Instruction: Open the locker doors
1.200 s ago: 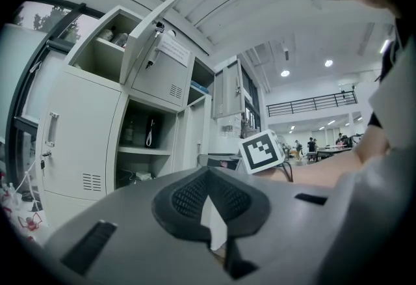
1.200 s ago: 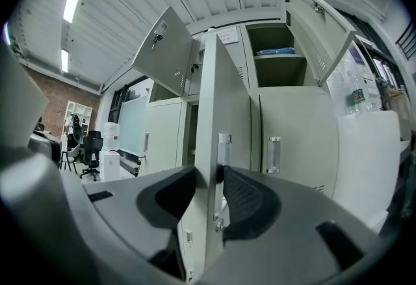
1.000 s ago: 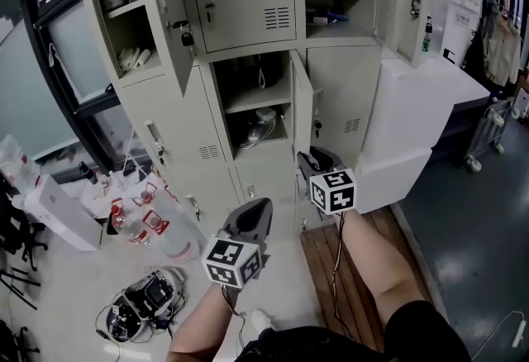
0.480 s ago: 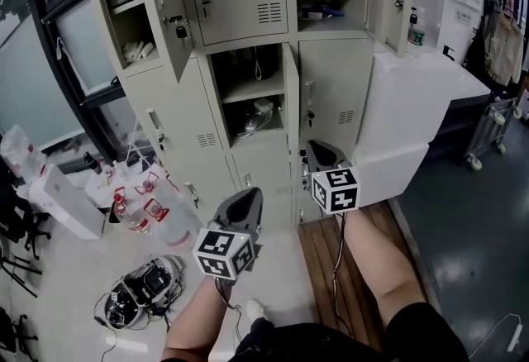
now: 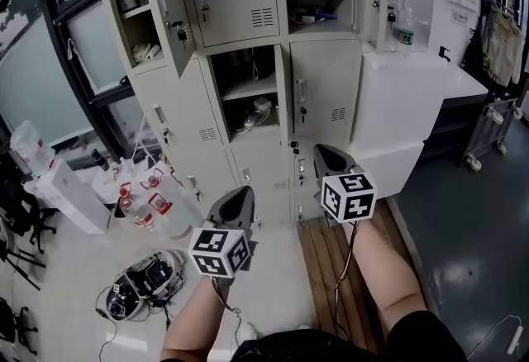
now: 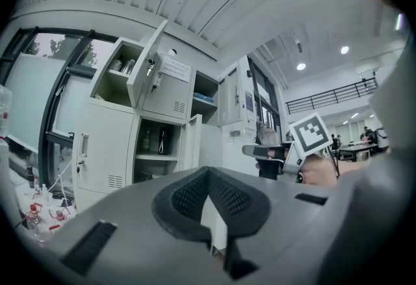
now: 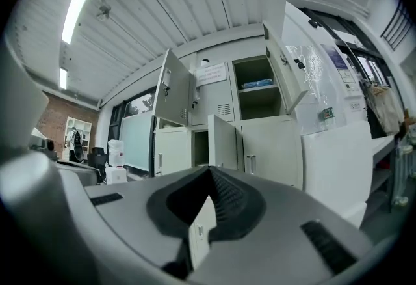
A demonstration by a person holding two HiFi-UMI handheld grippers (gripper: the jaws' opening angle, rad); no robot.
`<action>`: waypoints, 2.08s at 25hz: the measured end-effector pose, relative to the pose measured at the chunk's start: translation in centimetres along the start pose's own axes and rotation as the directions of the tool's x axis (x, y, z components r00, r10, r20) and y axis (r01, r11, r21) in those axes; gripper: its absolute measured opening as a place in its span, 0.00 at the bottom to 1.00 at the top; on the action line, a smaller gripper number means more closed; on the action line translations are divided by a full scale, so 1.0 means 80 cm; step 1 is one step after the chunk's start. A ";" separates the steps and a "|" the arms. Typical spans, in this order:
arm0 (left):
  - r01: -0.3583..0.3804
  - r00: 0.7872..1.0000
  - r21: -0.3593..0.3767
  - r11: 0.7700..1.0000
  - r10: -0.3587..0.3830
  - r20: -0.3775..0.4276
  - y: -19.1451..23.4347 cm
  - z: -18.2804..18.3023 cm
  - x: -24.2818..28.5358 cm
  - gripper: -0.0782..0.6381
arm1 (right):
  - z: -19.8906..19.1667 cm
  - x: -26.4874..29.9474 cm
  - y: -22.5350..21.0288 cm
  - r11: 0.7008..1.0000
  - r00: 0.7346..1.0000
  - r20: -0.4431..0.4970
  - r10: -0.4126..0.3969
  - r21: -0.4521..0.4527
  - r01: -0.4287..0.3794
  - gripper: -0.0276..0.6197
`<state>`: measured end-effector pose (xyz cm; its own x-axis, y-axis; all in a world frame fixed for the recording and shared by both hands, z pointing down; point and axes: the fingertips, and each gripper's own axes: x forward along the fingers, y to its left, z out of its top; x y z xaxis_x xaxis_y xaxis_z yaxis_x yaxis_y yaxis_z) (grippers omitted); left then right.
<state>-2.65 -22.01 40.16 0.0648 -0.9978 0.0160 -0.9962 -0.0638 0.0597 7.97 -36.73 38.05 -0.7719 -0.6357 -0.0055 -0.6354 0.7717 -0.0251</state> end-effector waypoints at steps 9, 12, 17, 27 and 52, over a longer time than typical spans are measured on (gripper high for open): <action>0.002 1.000 0.014 1.000 -0.003 0.016 0.016 0.013 -0.049 0.11 | 0.020 -0.045 0.047 1.000 1.000 0.011 -0.019 -0.010 0.019 0.04; 0.003 1.000 0.009 1.000 -0.003 0.014 0.035 0.017 -0.070 0.11 | 0.024 -0.055 0.071 0.999 0.999 0.005 -0.038 -0.015 0.038 0.04; 0.033 0.999 0.015 0.999 -0.033 0.005 0.053 0.025 -0.103 0.11 | 0.025 -0.077 0.105 0.997 0.997 -0.001 -0.079 0.000 0.079 0.04; 0.107 0.994 0.018 0.994 -0.107 0.022 0.067 0.032 -0.157 0.11 | 0.012 -0.132 0.162 0.983 0.983 -0.010 -0.182 0.006 0.182 0.04; 0.132 0.991 -0.005 0.991 -0.132 0.004 0.091 0.017 -0.270 0.11 | -0.011 -0.205 0.269 0.973 0.972 -0.047 -0.231 -0.002 0.231 0.04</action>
<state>-11.40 -0.95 38.90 0.1957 -0.9807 0.0041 -0.9786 -0.1950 0.0662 6.93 -9.67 38.51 -0.6043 -0.7954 0.0470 -0.7967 0.6040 -0.0232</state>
